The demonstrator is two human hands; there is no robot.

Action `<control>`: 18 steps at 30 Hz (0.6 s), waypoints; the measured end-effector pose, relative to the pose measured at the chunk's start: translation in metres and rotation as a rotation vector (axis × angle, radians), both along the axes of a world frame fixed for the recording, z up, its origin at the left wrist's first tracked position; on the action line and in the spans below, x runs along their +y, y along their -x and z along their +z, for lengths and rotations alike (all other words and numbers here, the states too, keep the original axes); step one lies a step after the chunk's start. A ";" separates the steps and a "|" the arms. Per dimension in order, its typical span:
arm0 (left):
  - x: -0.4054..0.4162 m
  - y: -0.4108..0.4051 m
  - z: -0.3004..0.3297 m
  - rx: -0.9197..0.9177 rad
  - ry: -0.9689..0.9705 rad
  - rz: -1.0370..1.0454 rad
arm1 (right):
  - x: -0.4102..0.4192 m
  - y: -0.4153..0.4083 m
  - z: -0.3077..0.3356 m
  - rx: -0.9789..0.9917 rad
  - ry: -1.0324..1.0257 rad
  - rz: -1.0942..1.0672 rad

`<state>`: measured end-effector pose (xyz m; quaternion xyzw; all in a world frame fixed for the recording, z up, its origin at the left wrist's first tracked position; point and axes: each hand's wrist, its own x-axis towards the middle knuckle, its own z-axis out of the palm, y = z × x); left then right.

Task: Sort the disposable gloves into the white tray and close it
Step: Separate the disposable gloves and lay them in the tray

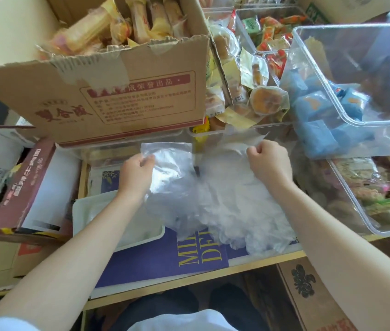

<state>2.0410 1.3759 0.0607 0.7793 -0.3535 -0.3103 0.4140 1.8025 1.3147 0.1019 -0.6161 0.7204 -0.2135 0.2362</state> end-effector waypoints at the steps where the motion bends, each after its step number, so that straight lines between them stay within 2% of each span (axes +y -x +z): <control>1: 0.000 0.002 -0.002 0.011 0.004 -0.006 | 0.008 -0.007 -0.002 -0.039 0.005 0.018; 4: 0.003 0.019 -0.001 0.051 0.043 -0.031 | 0.029 -0.034 -0.007 -0.192 0.017 0.106; 9: 0.013 0.044 0.009 0.041 0.125 -0.235 | 0.056 -0.071 -0.012 -0.299 -0.033 0.259; 15: 0.029 0.053 0.017 0.283 0.199 -0.336 | 0.068 -0.080 -0.006 -0.313 0.000 0.363; 18: 0.034 0.052 0.022 0.420 0.241 -0.364 | 0.071 -0.079 -0.003 -0.302 -0.075 0.448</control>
